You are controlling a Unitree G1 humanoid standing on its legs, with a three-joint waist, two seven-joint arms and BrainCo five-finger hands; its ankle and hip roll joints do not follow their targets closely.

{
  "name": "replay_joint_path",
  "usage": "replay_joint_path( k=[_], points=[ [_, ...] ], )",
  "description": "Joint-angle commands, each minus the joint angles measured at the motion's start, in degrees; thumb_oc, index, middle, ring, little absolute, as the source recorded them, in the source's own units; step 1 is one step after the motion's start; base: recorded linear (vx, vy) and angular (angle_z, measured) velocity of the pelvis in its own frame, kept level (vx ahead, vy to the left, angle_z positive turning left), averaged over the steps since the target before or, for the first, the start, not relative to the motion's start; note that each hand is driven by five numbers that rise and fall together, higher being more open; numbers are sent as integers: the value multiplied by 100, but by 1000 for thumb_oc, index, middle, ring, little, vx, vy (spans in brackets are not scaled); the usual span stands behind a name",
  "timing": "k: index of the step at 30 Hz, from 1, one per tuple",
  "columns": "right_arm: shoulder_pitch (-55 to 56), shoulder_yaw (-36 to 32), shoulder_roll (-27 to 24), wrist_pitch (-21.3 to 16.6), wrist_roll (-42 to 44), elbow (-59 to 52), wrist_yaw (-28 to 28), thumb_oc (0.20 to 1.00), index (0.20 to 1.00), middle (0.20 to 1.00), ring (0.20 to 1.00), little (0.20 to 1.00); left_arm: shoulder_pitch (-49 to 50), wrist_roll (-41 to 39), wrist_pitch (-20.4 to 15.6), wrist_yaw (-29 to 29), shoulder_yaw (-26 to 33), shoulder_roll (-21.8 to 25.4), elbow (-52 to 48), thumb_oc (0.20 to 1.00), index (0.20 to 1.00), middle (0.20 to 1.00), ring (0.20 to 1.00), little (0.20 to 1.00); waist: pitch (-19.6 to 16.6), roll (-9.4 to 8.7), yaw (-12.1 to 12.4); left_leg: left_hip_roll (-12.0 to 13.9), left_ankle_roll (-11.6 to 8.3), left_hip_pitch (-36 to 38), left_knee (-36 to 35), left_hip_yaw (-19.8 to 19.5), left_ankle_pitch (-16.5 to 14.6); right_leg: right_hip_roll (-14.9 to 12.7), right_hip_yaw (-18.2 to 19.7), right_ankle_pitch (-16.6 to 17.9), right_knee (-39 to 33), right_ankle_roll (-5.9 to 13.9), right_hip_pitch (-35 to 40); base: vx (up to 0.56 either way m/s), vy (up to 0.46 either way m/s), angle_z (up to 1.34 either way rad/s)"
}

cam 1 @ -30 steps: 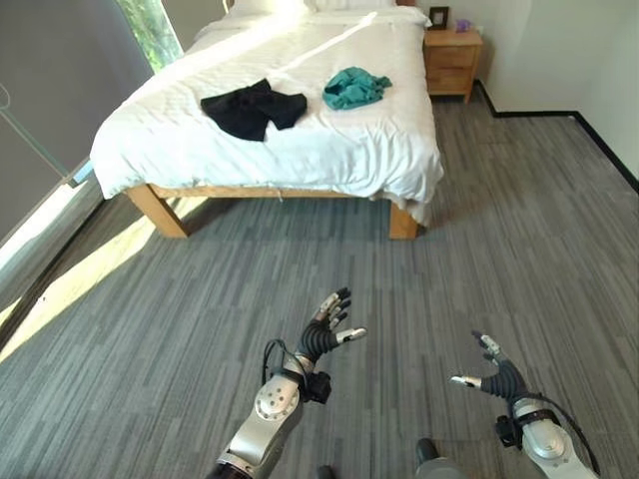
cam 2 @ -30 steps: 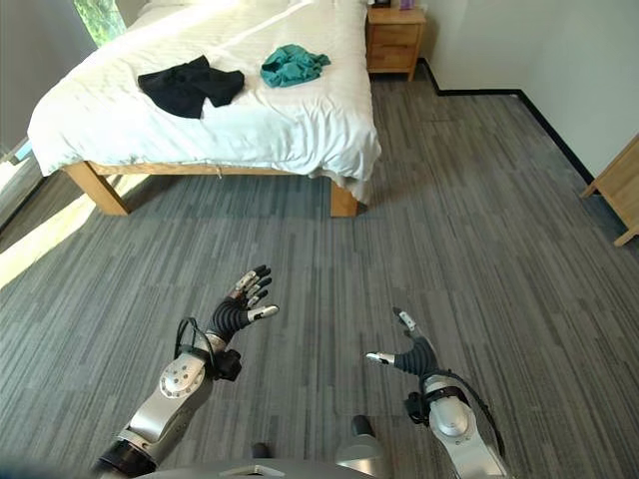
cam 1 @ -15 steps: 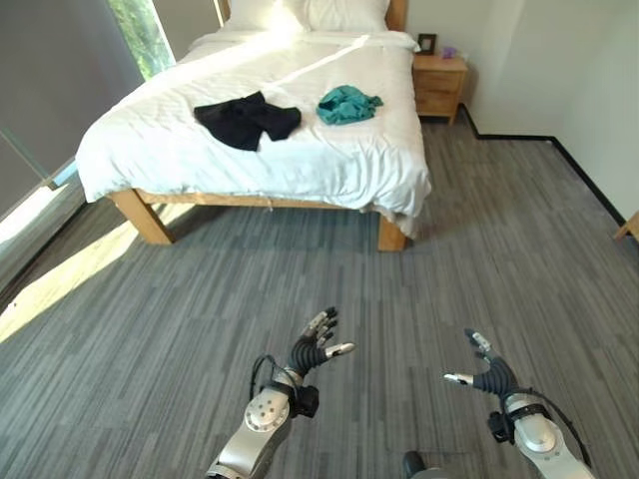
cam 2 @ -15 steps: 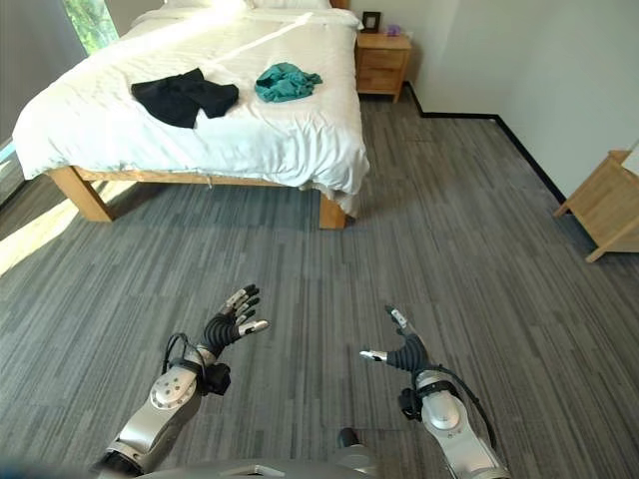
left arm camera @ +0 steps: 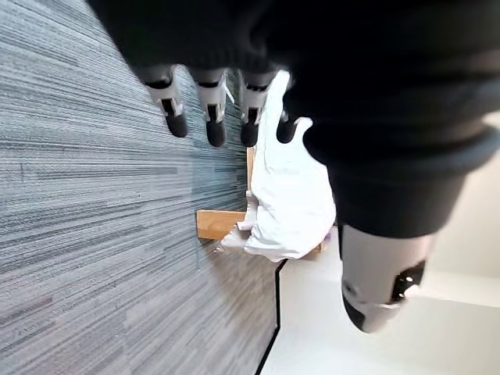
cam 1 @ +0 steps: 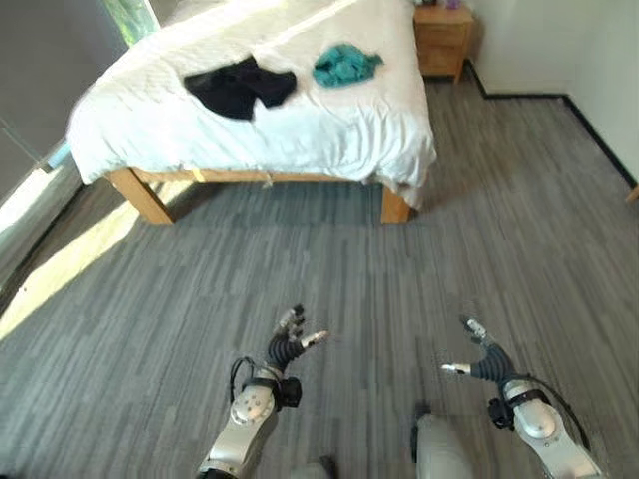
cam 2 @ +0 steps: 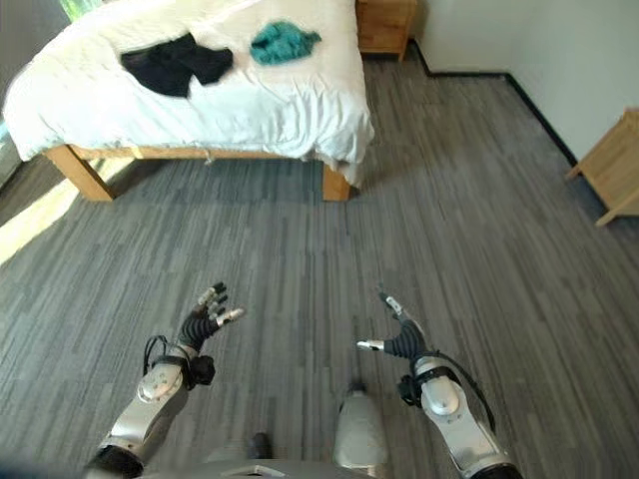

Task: Pick up bed clothes into laundry basket.

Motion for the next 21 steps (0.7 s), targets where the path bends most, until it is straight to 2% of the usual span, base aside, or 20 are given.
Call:
replay_joint_path(
  k=[1,2,3,4,5,6,7,8,9,11,12,13,14,16,17,19,20,21],
  points=[
    [-257,-236,-47,-179,-63,-297,43,1000,1000,1000,1000,1000,29,133,-339,-48,-41,108,-349,1000,1000,1000,1000,1000,-175,-154,-255,134,-450,3032,-1446,-5,-1478,-82,-75,1520,-1272,52,-16,476,-362,79],
    [-269,-257,-120,-183,-76,-303,58,1000,1000,1000,1000,1000,44,107,-348,-53,-73,93,-350,1000,1000,1000,1000,1000,-190,-81,-296,287,-544,3120,-1446,51,-1189,-38,-124,1561,-1176,-11,19,464,-379,84],
    [-290,-275,-180,-197,-72,-338,65,1000,1000,1000,1000,1000,73,29,-339,-67,-116,24,-367,1000,1000,1000,1000,1000,-217,47,-378,550,-685,3206,-1366,157,-552,54,-139,1556,-1033,-93,24,351,-324,86],
    [-275,-334,-265,-209,-64,-375,66,1000,1000,1000,1000,1000,80,-77,-321,-86,-162,-38,-371,1000,1000,1000,1000,1000,-194,96,-347,738,-764,2866,-742,259,-107,111,-152,1487,-1024,-187,214,280,-326,78],
    [-312,-381,-366,-218,-31,-418,48,1000,1000,1000,1000,1000,45,-198,-292,-137,-259,-111,-388,1000,1000,1000,1000,1000,-90,57,-267,733,-805,2215,229,154,445,110,-156,1438,-1114,-341,485,244,-347,50],
    [-410,-380,-496,-266,43,-465,-18,1000,1000,1000,1000,1000,-44,-279,-278,-158,-329,-155,-431,1000,1000,1000,1000,1000,16,34,-219,732,-779,1611,1214,120,706,171,-180,1299,-1311,-501,827,234,-364,20],
    [-493,-366,-532,-259,117,-435,-40,1000,1000,1000,1000,1000,-66,-285,-287,-172,-347,-172,-448,1000,1000,1000,1000,1000,71,0,-144,766,-700,1321,1741,295,760,235,-124,1113,-1382,-620,1047,156,-246,15],
    [-501,-364,-529,-261,119,-431,-40,1000,1000,1000,1000,1000,-72,-285,-287,-172,-344,-169,-447,1000,1000,1000,1000,1000,60,-29,-159,734,-696,1292,1736,279,788,203,-127,1130,-1387,-623,1030,150,-226,10],
    [-548,-363,-574,-260,142,-433,-57,1000,1000,1000,1000,1000,-89,-266,-290,-207,-343,-155,-477,1000,1000,1000,1000,1000,77,-108,-100,736,-666,1063,2021,438,874,203,-80,996,-1470,-710,1195,178,-229,6],
    [-669,-353,-650,-215,148,-400,-64,1000,1000,1000,1000,1000,-70,-263,-254,-266,-321,-204,-498,1000,1000,1000,1000,1000,204,-221,138,791,-681,291,2403,919,516,234,94,656,-1490,-796,1533,385,-240,4],
    [-654,-370,-655,-218,172,-401,-52,1000,1000,1000,1000,1000,-31,-264,-243,-297,-318,-228,-496,1000,1000,1000,1000,1000,207,-256,194,815,-686,61,2272,1045,448,231,129,550,-1490,-793,1662,520,-57,7],
    [-579,-422,-646,-224,157,-402,-23,1000,1000,1000,1000,1000,61,-256,-216,-339,-319,-242,-538,1000,1000,1000,1000,1000,180,-267,210,903,-675,-82,1467,1388,516,222,131,397,-1490,-762,1844,344,10,-11],
    [-567,-426,-649,-224,156,-406,-21,1000,1000,1000,1000,1000,71,-255,-215,-339,-324,-244,-543,1000,1000,1000,1000,1000,186,-273,229,892,-677,-24,1423,1417,515,215,147,381,-1490,-757,1866,365,60,11],
    [-469,-470,-651,-229,97,-470,28,1000,1000,1000,1000,1000,186,-232,-196,-372,-315,-266,-562,1000,1000,1000,1000,1000,176,-244,274,952,-701,33,349,1764,631,244,180,185,-1490,-677,2137,473,120,-23],
    [-350,-511,-637,-235,59,-504,25,1000,1000,1000,1000,1000,243,-174,-177,-344,-333,-266,-595,1000,1000,1000,1000,1000,181,-163,365,1050,-790,18,-624,1795,1210,302,213,-1,-1490,-618,2441,646,169,-62],
    [-295,-531,-622,-238,55,-525,17,1000,1000,1000,1000,1000,247,-165,-168,-341,-357,-279,-585,1000,1000,1000,1000,1000,168,-141,410,1079,-793,4,-1092,1762,1348,288,206,-111,-1490,-589,2585,459,96,-40],
    [-235,-533,-586,-210,39,-479,-73,1000,1000,1000,1000,1000,229,-186,-159,-300,-402,-316,-521,1000,1000,1000,1000,1000,165,-136,494,1078,-812,-346,-1445,1737,1347,252,191,-317,-1490,-555,2855,438,40,-18],
    [-221,-542,-573,-198,24,-456,-110,1000,1000,1000,1000,1000,233,-210,-161,-275,-400,-323,-498,1000,1000,1000,1000,1000,154,-137,532,1026,-809,-580,-1446,1728,1304,262,224,-411,-1490,-541,2989,593,74,11]
  ],
)
